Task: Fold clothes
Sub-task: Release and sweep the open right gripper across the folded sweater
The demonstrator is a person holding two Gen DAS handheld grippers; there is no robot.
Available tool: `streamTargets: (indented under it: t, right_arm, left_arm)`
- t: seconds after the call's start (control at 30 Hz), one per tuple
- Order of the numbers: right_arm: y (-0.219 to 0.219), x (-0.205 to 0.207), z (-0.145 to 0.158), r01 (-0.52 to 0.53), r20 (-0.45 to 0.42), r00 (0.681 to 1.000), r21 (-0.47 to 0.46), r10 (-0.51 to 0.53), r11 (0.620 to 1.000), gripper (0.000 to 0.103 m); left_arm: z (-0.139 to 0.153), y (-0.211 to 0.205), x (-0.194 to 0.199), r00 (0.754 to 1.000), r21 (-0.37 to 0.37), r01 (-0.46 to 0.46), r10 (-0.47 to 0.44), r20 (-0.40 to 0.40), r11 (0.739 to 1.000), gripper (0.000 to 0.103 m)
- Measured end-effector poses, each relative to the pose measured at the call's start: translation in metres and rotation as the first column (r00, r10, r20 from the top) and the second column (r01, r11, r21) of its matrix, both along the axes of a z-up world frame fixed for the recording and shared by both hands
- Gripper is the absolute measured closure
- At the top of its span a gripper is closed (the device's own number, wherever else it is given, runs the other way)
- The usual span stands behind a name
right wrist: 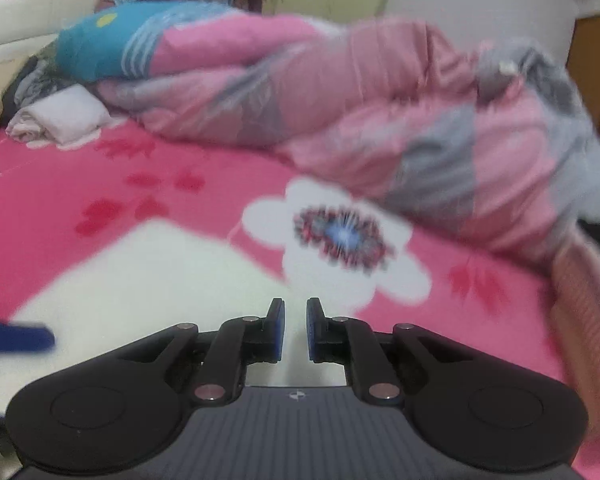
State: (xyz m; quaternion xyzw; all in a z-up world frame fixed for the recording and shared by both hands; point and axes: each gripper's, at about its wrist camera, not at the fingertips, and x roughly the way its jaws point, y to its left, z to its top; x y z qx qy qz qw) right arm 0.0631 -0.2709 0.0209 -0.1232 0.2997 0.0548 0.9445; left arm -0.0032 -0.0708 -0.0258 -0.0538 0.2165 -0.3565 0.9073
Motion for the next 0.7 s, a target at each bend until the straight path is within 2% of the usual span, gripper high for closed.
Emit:
streamTargets:
  t: [0.07,0.1,0.23,0.37,0.47,0.53,0.6,0.7]
  right_arm:
    - [-0.009,0.011,-0.01,0.035,-0.037,0.999,0.02,-0.034,0.999,0.093]
    - [-0.013,0.017,-0.025,0.047,-0.076,0.996,-0.002,-0.047,0.999,0.094]
    - [-0.015,0.022,-0.021,0.066,-0.086,0.994,0.029,-0.063,0.997,0.093]
    - [0.01,0.022,0.013,-0.027,-0.009,1.0,0.039,0.027,0.999,0.093]
    - [0.028,0.033,0.019,-0.123,0.0,0.992,0.088,0.123,0.989,0.093]
    - [0.036,0.045,0.008,-0.15,-0.037,0.987,0.096,0.154,0.984,0.093]
    - [0.038,0.062,-0.023,-0.12,-0.154,0.98,0.07,0.129,0.99,0.094]
    - [0.037,0.065,-0.025,-0.106,-0.18,0.977,0.064,0.116,0.992,0.093]
  left_arm:
    - [0.0,0.0,0.0,1.0,-0.002,0.007,-0.007,-0.002,1.0,0.049]
    - [0.001,0.0,0.001,1.0,-0.004,0.012,-0.012,-0.006,1.0,0.049]
    - [0.002,0.001,0.002,1.0,-0.004,0.017,-0.017,-0.013,1.0,0.049]
    - [0.001,0.001,0.001,1.0,-0.003,0.014,-0.014,-0.015,1.0,0.049]
    - [0.002,0.0,0.001,1.0,-0.001,0.014,-0.014,-0.015,1.0,0.049]
    - [0.002,0.0,0.001,1.0,0.0,0.016,-0.016,-0.016,1.0,0.049]
    - [0.002,0.0,0.002,1.0,0.001,0.024,-0.024,-0.018,1.0,0.049]
    - [0.002,0.0,0.002,1.0,0.001,0.022,-0.022,-0.017,1.0,0.048]
